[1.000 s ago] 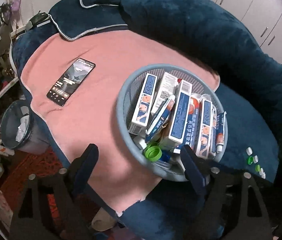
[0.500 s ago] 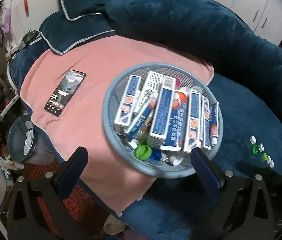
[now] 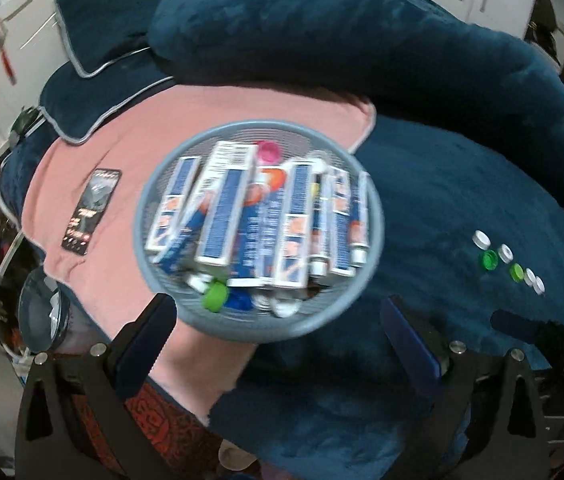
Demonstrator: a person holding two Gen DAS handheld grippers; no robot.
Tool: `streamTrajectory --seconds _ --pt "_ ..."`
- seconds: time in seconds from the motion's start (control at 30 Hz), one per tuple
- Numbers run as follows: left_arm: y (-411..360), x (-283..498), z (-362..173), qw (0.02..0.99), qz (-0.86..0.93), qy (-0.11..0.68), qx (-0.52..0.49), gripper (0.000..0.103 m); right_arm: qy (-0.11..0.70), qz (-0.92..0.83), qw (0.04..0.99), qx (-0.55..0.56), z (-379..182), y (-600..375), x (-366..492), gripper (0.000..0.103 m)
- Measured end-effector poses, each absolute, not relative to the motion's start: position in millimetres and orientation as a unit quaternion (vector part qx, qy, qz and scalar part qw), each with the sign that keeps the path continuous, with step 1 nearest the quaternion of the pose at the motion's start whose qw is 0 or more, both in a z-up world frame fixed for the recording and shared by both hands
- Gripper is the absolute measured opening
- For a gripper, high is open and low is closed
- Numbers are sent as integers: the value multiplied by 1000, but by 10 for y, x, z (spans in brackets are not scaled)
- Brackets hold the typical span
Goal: Organize objects
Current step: 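Move both open grippers back over the remaining caps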
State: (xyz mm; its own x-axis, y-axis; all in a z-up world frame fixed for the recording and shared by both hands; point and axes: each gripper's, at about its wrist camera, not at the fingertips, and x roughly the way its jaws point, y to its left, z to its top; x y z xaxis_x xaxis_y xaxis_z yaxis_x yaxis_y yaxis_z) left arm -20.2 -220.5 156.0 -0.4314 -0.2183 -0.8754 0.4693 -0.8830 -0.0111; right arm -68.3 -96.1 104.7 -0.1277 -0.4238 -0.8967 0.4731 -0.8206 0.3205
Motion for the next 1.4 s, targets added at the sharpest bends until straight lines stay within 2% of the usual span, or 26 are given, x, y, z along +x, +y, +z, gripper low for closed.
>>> streamTrajectory --seconds 0.4,0.7,0.97,1.1,1.4 --pt "-1405 -665 1299 130 -826 95 540 102 -16 -759 227 610 861 68 -835 103" --pt "-719 -1242 1044 83 -820 37 565 102 -110 -770 149 611 825 1141 -1140 103" --pt "-483 -1755 620 63 -808 62 583 101 -145 -776 60 611 665 1927 -1385 103" --pt "-392 -1986 480 45 -807 84 582 99 -166 -774 47 609 595 2103 -1493 103" --pt "-178 -2376 207 21 -808 70 585 91 -113 -781 30 614 431 2010 -1730 102"
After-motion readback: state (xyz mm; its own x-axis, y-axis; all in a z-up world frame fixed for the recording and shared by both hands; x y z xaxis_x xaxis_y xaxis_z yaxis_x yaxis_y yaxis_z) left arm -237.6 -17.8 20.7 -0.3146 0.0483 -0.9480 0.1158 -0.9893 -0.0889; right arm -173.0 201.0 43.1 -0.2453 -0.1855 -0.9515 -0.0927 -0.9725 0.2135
